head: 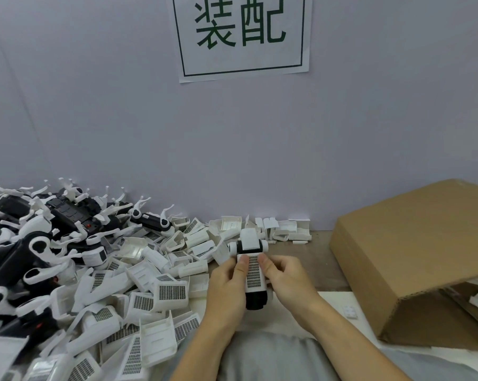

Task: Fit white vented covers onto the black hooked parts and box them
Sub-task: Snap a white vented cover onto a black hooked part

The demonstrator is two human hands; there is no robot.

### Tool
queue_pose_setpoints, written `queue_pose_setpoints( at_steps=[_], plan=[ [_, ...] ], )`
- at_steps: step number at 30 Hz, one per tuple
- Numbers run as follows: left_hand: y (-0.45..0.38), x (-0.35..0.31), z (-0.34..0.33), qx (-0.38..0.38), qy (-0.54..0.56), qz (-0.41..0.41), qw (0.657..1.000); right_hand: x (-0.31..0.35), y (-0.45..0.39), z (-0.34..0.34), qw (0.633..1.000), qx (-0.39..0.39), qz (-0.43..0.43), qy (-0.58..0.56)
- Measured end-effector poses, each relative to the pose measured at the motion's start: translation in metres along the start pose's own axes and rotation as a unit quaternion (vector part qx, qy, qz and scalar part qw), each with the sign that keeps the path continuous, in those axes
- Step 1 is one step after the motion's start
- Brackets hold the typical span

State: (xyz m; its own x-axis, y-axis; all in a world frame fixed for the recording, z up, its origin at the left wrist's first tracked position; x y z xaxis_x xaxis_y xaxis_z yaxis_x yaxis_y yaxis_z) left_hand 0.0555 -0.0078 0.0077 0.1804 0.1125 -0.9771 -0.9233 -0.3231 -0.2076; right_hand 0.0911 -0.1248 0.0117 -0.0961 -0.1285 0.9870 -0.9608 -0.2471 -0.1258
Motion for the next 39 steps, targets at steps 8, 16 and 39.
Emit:
queue_pose_setpoints(
  at_steps=[8, 16, 39],
  plan=[
    [-0.001, 0.001, -0.001, 0.008, 0.021, -0.01, 1.0, -0.004, -0.002, -0.003, 1.0, -0.006, 0.0, -0.005],
    [-0.001, 0.004, 0.002, -0.003, 0.021, 0.022, 1.0, -0.01, -0.004, 0.0, 0.999, 0.039, -0.023, -0.025],
    [-0.002, 0.004, 0.004, 0.004, 0.088, 0.016, 0.996, 0.0, -0.001, -0.001, 0.994, 0.006, 0.077, 0.076]
  ],
)
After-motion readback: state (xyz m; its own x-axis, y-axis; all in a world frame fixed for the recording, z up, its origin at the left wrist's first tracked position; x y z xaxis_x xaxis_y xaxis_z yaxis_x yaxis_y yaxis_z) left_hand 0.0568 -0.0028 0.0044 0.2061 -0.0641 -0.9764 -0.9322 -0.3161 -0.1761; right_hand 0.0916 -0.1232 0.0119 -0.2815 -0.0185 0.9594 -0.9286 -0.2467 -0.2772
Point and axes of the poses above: each hand's wrist, its own y-axis away from the middle knuckle, its own z-axis out of the back of the hand, x = y × z, the point moved 3 cm from there along -y, towards the middle knuckle, and after that the axes turned 5 degrees about -y, right-handed, at the moved point
